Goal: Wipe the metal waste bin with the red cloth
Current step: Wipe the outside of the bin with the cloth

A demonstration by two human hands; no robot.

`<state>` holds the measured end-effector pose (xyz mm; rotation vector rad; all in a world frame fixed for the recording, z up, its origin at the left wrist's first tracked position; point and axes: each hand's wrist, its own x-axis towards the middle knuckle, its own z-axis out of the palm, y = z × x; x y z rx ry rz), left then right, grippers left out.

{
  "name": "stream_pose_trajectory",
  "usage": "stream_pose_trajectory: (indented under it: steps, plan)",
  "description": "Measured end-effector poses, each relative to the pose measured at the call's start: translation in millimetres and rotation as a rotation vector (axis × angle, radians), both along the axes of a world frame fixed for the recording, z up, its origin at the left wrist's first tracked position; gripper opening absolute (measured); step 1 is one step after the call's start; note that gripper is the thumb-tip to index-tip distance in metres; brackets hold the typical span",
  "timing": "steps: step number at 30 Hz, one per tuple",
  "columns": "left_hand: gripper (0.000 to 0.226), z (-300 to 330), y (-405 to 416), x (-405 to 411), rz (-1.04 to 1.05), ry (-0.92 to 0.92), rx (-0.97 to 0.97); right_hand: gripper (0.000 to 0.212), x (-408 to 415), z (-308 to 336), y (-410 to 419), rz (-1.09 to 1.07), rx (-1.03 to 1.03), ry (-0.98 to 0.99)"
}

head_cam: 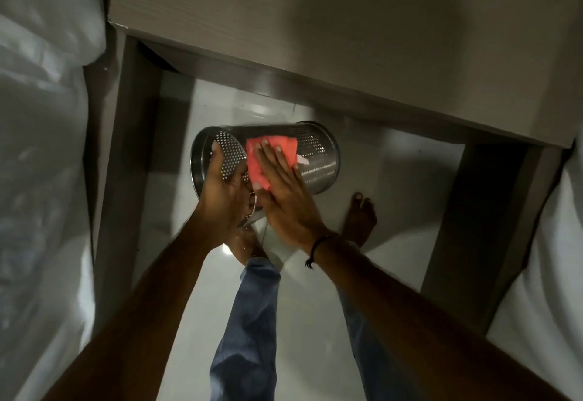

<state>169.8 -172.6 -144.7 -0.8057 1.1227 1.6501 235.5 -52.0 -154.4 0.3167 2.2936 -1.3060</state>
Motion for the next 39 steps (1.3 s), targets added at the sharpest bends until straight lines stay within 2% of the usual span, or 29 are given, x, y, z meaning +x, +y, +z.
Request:
stream_pose_trajectory:
  steps: [4, 6, 10, 13, 16, 19, 22, 24, 27, 31, 32, 35, 37, 39]
  plan:
    - [0.097, -7, -6, -6, 0.268, 0.038, -0.103, 0.060, 44, 3, -15, 0.262, 0.151, 0.067]
    - [0.098, -10, -10, -5, 0.349, 0.023, -0.160, 0.061, 52, 0, -21, 0.321, 0.175, 0.078]
    - [0.102, -9, -10, 5, 0.215, 0.061, -0.072, 0.062, 28, -9, -25, 0.245, 0.179, 0.065]
    - [0.090, -7, -6, 16, 0.154, 0.063, -0.079, 0.060, 3, -10, -21, 0.092, 0.081, 0.026]
    - [0.083, -9, -9, 29, 0.054, 0.043, -0.103, 0.059, -5, -11, -14, 0.039, 0.047, 0.009]
    - [0.091, -11, -16, 23, 0.031, 0.014, -0.113, 0.059, 13, -7, -11, 0.093, 0.061, -0.012]
    - [0.107, -14, -18, 4, 0.162, -0.016, -0.129, 0.062, 46, 0, -18, 0.295, 0.159, 0.048]
    - [0.108, -21, -18, -2, 0.157, -0.006, -0.182, 0.062, 55, 0, -24, 0.314, 0.158, 0.038]
    - [0.099, -16, -14, 8, 0.075, 0.039, -0.206, 0.058, 39, -6, -27, 0.178, 0.095, -0.012]
    - [0.059, -10, -8, 34, 0.004, 0.193, -0.214, 0.057, -1, -12, -13, -0.048, 0.014, -0.036]
    - [0.058, -9, -8, 37, 0.006, 0.160, -0.152, 0.056, -7, -12, -10, -0.054, 0.022, -0.031]
    - [0.076, -14, -14, 34, 0.061, 0.067, -0.127, 0.056, 5, -8, -13, 0.006, 0.034, -0.040]
    - [0.099, -11, -18, 25, 0.122, 0.024, -0.054, 0.056, 29, -3, -21, 0.122, 0.092, -0.012]
    - [0.111, -10, -19, 17, 0.210, -0.014, -0.043, 0.060, 50, -1, -28, 0.262, 0.165, 0.025]
